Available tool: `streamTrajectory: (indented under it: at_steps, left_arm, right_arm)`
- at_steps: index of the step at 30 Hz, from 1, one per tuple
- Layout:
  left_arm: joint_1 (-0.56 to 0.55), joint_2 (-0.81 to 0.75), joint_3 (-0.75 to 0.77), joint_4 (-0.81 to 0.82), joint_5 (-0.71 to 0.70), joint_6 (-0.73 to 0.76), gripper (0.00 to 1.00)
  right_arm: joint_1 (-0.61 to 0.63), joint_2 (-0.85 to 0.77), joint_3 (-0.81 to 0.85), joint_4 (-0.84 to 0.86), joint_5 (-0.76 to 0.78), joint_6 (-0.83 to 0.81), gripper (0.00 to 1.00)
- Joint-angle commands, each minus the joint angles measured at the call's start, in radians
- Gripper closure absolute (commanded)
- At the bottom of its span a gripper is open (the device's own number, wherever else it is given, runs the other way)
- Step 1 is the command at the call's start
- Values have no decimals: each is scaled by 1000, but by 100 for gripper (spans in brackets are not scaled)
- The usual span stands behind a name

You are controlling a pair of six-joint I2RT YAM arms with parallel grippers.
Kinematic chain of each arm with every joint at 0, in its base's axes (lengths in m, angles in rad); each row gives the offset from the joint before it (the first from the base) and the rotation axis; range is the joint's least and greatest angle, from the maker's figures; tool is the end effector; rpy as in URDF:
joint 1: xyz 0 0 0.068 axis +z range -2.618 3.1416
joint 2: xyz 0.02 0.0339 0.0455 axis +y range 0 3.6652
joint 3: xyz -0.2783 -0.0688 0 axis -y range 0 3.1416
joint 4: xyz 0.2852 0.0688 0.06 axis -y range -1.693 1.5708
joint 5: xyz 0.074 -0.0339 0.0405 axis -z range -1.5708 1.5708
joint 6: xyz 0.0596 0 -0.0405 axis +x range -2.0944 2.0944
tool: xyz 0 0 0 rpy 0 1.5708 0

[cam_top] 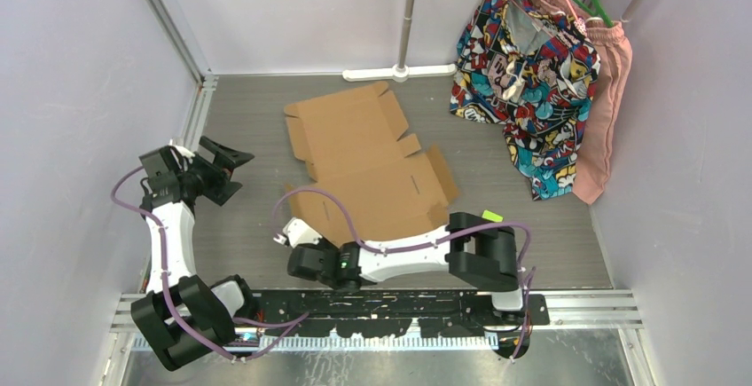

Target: Fold the paper box

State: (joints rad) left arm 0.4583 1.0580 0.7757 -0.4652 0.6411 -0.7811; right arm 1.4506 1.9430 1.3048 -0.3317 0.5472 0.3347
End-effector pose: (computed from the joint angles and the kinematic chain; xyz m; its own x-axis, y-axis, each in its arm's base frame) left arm 0.2520 0.0846 0.2514 -0.4603 -0.8562 -0.2346 -0.4017 0.4365 -0.8051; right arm 0.0855 0.4496 0.1480 -0.3603 -0.6439 -0.6750 -0.7350 0.6415 -0.2196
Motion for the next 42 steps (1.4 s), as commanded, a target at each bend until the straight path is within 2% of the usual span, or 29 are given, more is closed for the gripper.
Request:
streamTrajectory:
  at_steps: [1,6,7,9,10,12,16,20,22,25,28,33,38,42]
  left_arm:
    - [9,-6,17,66,71,22,3]
    - [7,24,-11,132,105,10,0]
    - [8,36,-18,149,117,10,0]
    - [9,66,-23,161,122,8,0]
    - [8,80,-28,172,125,0,0]
    - [8,101,-43,214,114,-29,0]
    - [6,165,-32,293,77,-80,0]
    - [-7,332,60,362,93,-128,0]
    - [-23,415,112,381,107,-140,0]
    - [-50,508,179,381,57,-140,0]
    - [-109,624,289,361,49,-140,3]
    - [-234,784,462,253,-48,-76,10]
    - [-266,877,542,190,-103,-37,16]
    - [-268,870,545,152,-158,-5,16]
  right_arm:
    - [10,-113,-125,77,-50,-106,86]
    - [26,-193,-224,116,-69,-203,84]
    - [27,-212,-238,112,-63,-211,80]
    - [25,-271,-290,125,-42,-203,47]
    - [22,-308,-316,132,-27,-194,36]
    - [2,-393,-363,137,-38,-178,27]
    - [-129,-575,-398,125,-169,-118,21]
    - [-341,-625,-365,79,-375,-25,21]
    - [-432,-593,-313,38,-468,-10,23]
    - [-510,-510,-210,-34,-522,-11,25]
    - [-558,-419,-132,-74,-575,11,29]
    - [-606,-325,-84,-65,-637,63,30]
    - [-630,-306,-81,-61,-673,86,30]
    - [-642,-309,-102,-54,-695,88,30]
